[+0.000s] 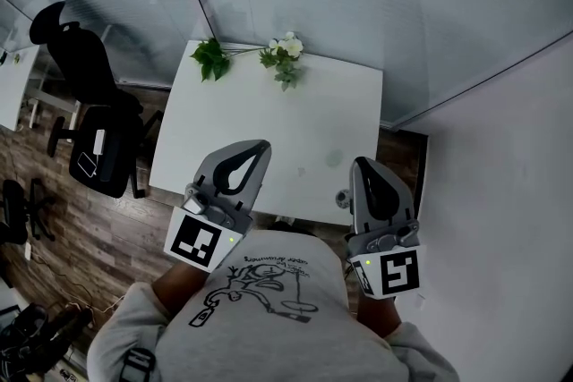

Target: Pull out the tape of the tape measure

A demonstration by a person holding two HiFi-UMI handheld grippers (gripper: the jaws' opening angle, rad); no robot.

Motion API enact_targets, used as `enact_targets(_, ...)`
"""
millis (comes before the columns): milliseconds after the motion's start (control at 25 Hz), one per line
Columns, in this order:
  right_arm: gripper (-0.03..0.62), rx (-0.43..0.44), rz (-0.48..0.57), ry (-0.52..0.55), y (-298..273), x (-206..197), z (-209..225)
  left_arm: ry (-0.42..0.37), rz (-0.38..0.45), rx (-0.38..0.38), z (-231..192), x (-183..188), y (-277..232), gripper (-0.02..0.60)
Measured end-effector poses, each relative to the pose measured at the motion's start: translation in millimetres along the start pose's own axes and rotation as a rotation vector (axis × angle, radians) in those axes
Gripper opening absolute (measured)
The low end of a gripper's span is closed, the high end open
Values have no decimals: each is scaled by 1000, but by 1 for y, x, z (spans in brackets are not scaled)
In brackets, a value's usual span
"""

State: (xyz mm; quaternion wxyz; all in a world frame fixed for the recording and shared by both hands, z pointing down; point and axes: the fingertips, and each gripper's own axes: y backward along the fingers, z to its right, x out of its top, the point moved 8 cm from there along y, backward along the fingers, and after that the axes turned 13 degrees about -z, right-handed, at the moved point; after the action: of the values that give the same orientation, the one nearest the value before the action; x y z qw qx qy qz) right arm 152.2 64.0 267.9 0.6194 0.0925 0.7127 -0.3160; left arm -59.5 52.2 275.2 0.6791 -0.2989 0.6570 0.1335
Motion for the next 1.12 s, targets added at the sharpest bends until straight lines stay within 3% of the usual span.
enact_targets(280,11,14,-3,-9,-16,-5,31,5,-18,7,-2,1,-32,20)
enact_targets(480,11,-10,-57,-25,-36,-30,46,20,-42,9,-9,-4,-43,21)
enact_targets(1120,133,-179,-477,-180,-123,-239,61,33,-73,-8,-61,-13,-46,20)
